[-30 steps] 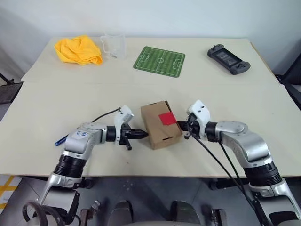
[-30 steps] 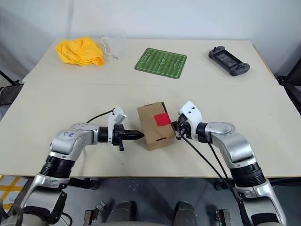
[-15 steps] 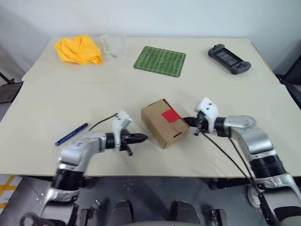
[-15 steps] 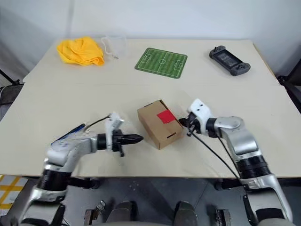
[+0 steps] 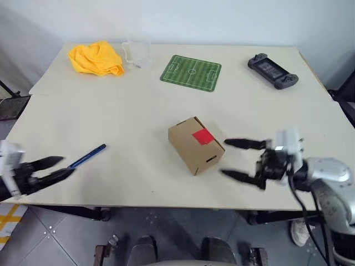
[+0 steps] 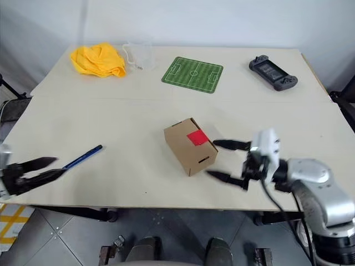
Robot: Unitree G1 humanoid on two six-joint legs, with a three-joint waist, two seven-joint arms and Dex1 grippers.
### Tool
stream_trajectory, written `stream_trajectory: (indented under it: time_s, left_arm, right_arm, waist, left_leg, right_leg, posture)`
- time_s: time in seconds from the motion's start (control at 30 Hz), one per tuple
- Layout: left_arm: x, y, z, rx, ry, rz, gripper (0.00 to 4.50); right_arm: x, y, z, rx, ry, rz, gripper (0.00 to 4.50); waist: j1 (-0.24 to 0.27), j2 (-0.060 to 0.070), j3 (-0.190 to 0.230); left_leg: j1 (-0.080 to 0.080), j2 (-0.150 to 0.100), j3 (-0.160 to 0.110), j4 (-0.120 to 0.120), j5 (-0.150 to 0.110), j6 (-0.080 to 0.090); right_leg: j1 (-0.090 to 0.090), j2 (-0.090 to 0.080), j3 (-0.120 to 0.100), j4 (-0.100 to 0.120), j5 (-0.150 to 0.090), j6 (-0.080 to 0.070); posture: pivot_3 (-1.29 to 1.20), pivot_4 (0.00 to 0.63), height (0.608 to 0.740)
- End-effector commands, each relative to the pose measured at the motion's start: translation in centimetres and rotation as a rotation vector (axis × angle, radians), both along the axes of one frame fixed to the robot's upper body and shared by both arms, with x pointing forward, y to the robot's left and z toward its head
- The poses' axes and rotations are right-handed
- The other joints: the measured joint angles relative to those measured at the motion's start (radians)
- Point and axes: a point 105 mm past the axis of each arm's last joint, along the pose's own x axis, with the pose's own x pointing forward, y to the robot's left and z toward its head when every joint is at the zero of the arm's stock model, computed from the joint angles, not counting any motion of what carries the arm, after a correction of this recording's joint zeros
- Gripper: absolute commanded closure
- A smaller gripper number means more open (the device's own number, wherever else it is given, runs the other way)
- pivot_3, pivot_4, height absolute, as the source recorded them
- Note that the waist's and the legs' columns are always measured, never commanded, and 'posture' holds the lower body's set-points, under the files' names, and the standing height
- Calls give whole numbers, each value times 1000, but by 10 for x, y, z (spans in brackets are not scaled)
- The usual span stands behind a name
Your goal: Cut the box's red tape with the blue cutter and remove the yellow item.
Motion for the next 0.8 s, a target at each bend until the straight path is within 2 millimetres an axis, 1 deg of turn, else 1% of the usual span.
stream_trajectory:
  time_s: [0.03, 0.1, 0.13, 0.2, 0.27, 0.37, 0.47, 0.57, 0.63, 0.8]
  left_arm:
    - [-18, 35, -5, 116, 45, 54, 15]
    - [-26, 49, -10, 174, 89, 65, 15]
    - [-26, 50, -9, 195, 92, 53, 15]
    - [-22, 47, -7, 228, 74, 0, 15]
    - [-18, 41, -6, 244, 53, -63, 15]
    - [-2, 21, -2, 266, -11, -174, 15]
    - [21, -3, -6, 273, -68, -248, 15]
    - [45, -24, -15, 270, -99, -286, 15]
    - [54, -31, -22, 273, -84, -292, 15]
    - [64, -32, -38, 314, -26, -275, 15]
  right_arm:
    - [-16, 22, 16, 28, -128, 88, 0]
    - [-20, 29, 19, 30, -194, 114, 0]
    - [-21, 29, 19, 22, -206, 120, 0]
    - [-22, 28, 17, 1, -227, 122, 0]
    - [-23, 26, 16, -18, -235, 120, 0]
    - [-22, 17, 19, -37, -250, 86, 0]
    - [-18, 9, 18, -52, -237, 41, 0]
    - [-17, 8, 15, -59, -220, 27, 0]
    - [-16, 8, 15, -61, -213, 22, 0]
    - [-15, 6, 14, -83, -208, 6, 0]
  waist:
    - [-2, 0, 0]
    - [-5, 0, 0]
    - [-4, 0, 0]
    - [2, -1, -1]
    - [10, -2, -1]
    - [14, -2, -1]
    - [20, -1, -1]
    - [19, -2, -1]
    - [15, -3, -1]
    - [-1, -4, -1]
  left_leg:
    - [0, 0, 0, 1, 0, 0]
    - [0, 0, 0, 0, 0, 0]
    - [0, 0, 0, -1, 0, 0]
    - [0, 0, 0, -1, 0, 0]
    - [0, 0, 0, -1, 0, 0]
    - [0, 0, 1, 0, 0, 0]
    - [0, 0, 1, 0, 0, 0]
    - [0, 0, 1, 1, 0, 0]
    - [0, 0, 1, 1, 0, 0]
    - [1, 0, 1, 1, 0, 0]
  right_leg:
    - [0, 0, 0, 0, 0, 0]
    - [0, 0, 0, 1, 0, 0]
    - [-1, 0, 0, 1, 0, 0]
    - [-1, 0, 0, 1, 0, 0]
    - [-1, 0, 0, 1, 0, 0]
    - [-1, 0, 0, 1, 0, 0]
    - [-1, 0, 0, 2, 0, 0]
    - [0, 0, 0, 3, 0, 0]
    - [-1, 0, 0, 3, 0, 0]
    - [-1, 0, 0, 3, 0, 0]
  posture:
    - [0, 150, 740]
    - [0, 150, 740]
    - [0, 150, 740]
    - [0, 150, 740]
    - [0, 150, 740]
    - [0, 150, 740]
    - [0, 150, 740]
    - [0, 150, 740]
    - [0, 150, 740]
    - [0, 150, 740]
